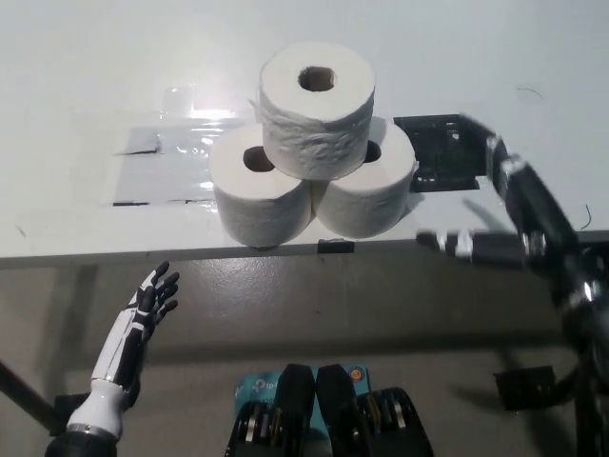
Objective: A few rolls of toilet paper are kept infront of the robot and the robot uses its right hand to lift one of the rolls and and places it on top of the other rolls to stack it.
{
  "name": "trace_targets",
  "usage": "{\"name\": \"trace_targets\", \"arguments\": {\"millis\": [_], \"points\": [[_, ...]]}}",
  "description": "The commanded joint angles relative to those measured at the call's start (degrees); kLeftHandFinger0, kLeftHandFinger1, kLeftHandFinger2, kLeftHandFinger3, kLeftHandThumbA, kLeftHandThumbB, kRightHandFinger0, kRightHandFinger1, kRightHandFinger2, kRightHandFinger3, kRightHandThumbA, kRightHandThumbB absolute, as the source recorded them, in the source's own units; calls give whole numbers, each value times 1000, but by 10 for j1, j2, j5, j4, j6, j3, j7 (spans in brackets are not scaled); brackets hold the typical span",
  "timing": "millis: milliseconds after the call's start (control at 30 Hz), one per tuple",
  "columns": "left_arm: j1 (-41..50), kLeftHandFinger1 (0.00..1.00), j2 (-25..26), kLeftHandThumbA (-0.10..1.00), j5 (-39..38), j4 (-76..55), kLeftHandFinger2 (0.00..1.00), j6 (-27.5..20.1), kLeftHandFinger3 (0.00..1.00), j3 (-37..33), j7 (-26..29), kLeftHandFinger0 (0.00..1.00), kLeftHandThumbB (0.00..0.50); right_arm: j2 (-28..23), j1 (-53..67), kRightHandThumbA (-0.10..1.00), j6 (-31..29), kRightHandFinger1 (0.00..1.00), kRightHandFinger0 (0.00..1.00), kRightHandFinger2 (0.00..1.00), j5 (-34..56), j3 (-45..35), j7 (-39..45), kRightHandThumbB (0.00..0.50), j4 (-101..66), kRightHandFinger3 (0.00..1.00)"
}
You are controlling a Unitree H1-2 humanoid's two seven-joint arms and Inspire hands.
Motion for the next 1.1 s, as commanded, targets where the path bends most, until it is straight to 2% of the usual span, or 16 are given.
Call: {"name": "trace_targets", "arguments": {"millis": [0, 67, 133, 167, 200, 267, 367, 433, 500, 600, 733, 833, 1000, 1067], "points": [[-37, 1000, 0, 1000, -14, -12, 1000, -45, 1000, 8, -7, 1000, 72, 81, 150, 1000, -249, 1000, 1000, 1000, 96, -55, -144, 167, -349, 1000], [-29, 1000, 0, 1000, -14, -11, 1000, -51, 1000, 7, -8, 1000, 56, 88, 182, 1000, -259, 1000, 1000, 1000, 101, -41, -131, 194, -317, 1000], [-21, 1000, 1, 1000, -11, -11, 1000, -55, 1000, 5, -8, 1000, 59, 95, 198, 1000, -278, 1000, 1000, 1000, 89, -32, -131, 175, -289, 1000], [-16, 1000, 0, 1000, -10, -12, 1000, -56, 1000, 4, -8, 1000, 57, 89, 202, 1000, -270, 1000, 1000, 1000, 95, -26, -118, 216, -263, 1000], [-12, 1000, 0, 1000, -10, -14, 1000, -55, 1000, 4, -8, 1000, 56, 86, 205, 1000, -262, 1000, 1000, 1000, 94, -22, -113, 230, -250, 1000], [-3, 1000, 0, 1000, -9, -20, 1000, -51, 1000, 3, -8, 1000, 58, 80, 206, 1000, -276, 1000, 1000, 1000, 93, -19, -106, 237, -211, 1000], [9, 1000, -1, 1000, -8, -26, 1000, -51, 1000, 2, -8, 1000, 61, 73, 200, 1000, -295, 1000, 1000, 1000, 37, -13, -121, 251, -135, 1000], [17, 1000, 0, 1000, -8, -32, 1000, -46, 1000, 2, -9, 1000, 65, 77, 197, 1000, -295, 1000, 1000, 1000, 44, -7, -122, 242, -73, 1000], [26, 1000, 0, 1000, -8, -37, 1000, -45, 1000, 1, -9, 1000, 67, 80, 191, 1000, -316, 1000, 1000, 1000, 29, -6, -137, 192, -9, 1000], [38, 1000, 2, 1000, -10, -42, 1000, -46, 1000, 0, -12, 1000, 49, 80, 180, 1000, -354, 1000, 1000, 1000, 12, -5, -158, 161, 74, 1000], [47, 1000, 5, 1000, -8, -47, 1000, -44, 1000, 0, -13, 1000, 51, 79, 173, 1000, -372, 1000, 1000, 1000, 1, 1, -180, 157, 137, 1000], [51, 1000, 8, 1000, -9, -48, 1000, -45, 1000, 0, -15, 1000, 49, 75, 178, 1000, -372, 1000, 1000, 1000, -8, 13, -199, 124, 168, 1000], [51, 1000, 11, 1000, -11, -57, 1000, -36, 1000, 2, -17, 1000, 61, 67, 184, 1000, -372, 1000, 1000, 1000, -11, 35, -221, 150, 186, 1000], [53, 1000, 8, 1000, -9, -56, 1000, -41, 1000, 3, -12, 1000, 51, 63, 187, 1000, -372, 1000, 1000, 1000, -8, 45, -226, 133, 183, 1000]]}}
